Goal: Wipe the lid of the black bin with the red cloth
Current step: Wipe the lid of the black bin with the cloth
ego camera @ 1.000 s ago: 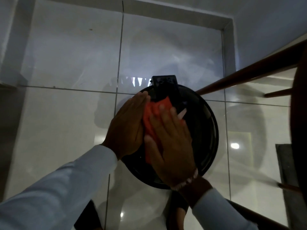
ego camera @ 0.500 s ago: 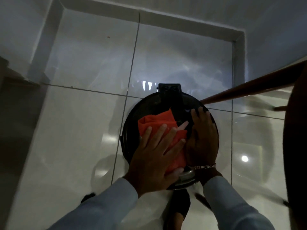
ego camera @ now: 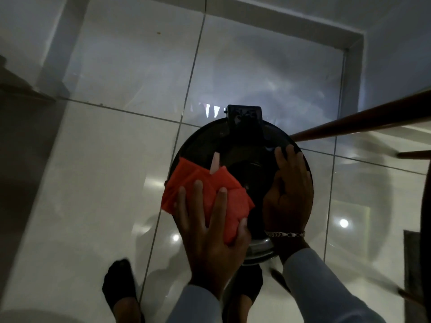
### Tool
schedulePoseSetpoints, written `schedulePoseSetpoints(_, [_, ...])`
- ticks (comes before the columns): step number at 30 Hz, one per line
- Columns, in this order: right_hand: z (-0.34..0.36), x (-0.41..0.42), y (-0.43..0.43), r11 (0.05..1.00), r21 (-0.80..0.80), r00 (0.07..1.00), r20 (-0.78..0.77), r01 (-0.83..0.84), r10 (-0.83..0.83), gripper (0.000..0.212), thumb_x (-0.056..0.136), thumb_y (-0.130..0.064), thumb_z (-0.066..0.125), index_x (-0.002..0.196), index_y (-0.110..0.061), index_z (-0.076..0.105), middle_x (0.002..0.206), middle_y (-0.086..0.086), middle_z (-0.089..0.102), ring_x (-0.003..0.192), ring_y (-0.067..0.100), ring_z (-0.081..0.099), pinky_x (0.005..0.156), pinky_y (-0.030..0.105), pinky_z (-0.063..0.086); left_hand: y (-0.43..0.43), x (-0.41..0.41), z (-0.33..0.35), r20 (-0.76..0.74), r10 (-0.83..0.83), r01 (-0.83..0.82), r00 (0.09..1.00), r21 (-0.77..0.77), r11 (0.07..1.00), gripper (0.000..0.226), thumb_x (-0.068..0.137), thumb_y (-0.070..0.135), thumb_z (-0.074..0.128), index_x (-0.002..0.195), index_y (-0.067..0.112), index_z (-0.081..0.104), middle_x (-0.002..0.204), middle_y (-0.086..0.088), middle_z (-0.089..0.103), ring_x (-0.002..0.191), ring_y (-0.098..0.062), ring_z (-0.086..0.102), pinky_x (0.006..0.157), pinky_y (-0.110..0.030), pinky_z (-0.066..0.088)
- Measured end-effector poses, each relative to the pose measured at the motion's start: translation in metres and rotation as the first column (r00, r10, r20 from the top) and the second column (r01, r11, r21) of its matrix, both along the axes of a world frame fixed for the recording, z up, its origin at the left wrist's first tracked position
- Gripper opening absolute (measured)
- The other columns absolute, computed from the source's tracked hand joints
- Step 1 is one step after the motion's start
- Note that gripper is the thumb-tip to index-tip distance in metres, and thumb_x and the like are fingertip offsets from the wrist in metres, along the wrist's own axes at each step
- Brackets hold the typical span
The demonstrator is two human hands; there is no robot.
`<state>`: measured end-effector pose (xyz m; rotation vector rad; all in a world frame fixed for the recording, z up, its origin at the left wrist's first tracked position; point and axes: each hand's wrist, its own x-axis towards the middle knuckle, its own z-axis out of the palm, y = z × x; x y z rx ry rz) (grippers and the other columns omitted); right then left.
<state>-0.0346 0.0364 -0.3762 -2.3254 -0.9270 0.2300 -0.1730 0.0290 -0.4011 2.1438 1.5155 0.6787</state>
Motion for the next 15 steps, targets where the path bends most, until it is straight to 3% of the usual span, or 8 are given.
schedulePoseSetpoints(3, [-0.002,-0.001,-0.001,1.0,0.013,1.0,-0.007,0.006,-0.006,0.044,0.091,-0.006,0.041,0.133,-0.011,0.054,0.147,0.014,0.047,0.144,0.033,0.032,0.118,0.057,0.027,-0.036,0.01,-0.002,0.012,0.076,-0.075,0.997,-0.074,0.994,0.061,0.086,0.057,0.046,0.135,0.021,0.044,0.154,-0.013,0.024,0.146,-0.037,0.012,0.117,-0.055,0.017])
schedulePoseSetpoints(8, [0.0,0.001,0.0,0.999,0.048,0.999,-0.038,0.016,-0.014,0.043,0.091,-0.003,0.041,0.131,-0.009,0.055,0.146,0.016,0.048,0.143,0.033,0.033,0.118,0.055,0.025,-0.081,0.029,0.016,-0.053,0.017,-0.028,0.998,-0.22,0.975,0.067,0.091,0.056,0.033,0.148,0.022,0.021,0.162,-0.009,0.005,0.147,-0.039,0.004,0.119,-0.052,0.008])
schedulePoseSetpoints(11, [0.012,0.004,-0.001,1.0,0.015,0.989,-0.148,-0.013,0.015,0.043,0.092,-0.006,0.042,0.134,-0.012,0.052,0.15,0.011,0.043,0.146,0.028,0.027,0.121,0.053,0.02,-0.066,0.003,0.048,0.105,-0.074,0.1,0.992,-0.27,0.958,0.061,0.092,0.043,0.035,0.147,0.018,0.026,0.16,-0.007,0.019,0.147,-0.03,0.016,0.115,-0.05,0.022])
schedulePoseSetpoints(13, [0.026,0.013,0.001,0.999,-0.029,0.949,-0.316,-0.018,0.008,0.039,0.097,-0.01,0.046,0.135,-0.016,0.051,0.154,0.005,0.038,0.148,0.022,0.021,0.122,0.053,0.016,-0.026,-0.017,0.068,0.257,-0.134,0.19,0.957,-0.207,0.96,0.054,0.094,0.031,0.038,0.144,0.013,0.033,0.155,-0.006,0.032,0.144,-0.023,0.028,0.113,-0.046,0.03])
schedulePoseSetpoints(15, [0.04,0.022,0.002,0.998,-0.064,0.901,-0.433,0.007,-0.034,0.036,0.097,-0.016,0.052,0.133,-0.017,0.053,0.153,0.005,0.041,0.147,0.021,0.026,0.121,0.053,0.022,0.03,-0.023,0.078,0.301,-0.187,0.237,0.935,-0.14,0.961,0.047,0.096,0.017,0.038,0.141,0.005,0.037,0.15,-0.012,0.039,0.142,-0.026,0.034,0.115,-0.042,0.031])
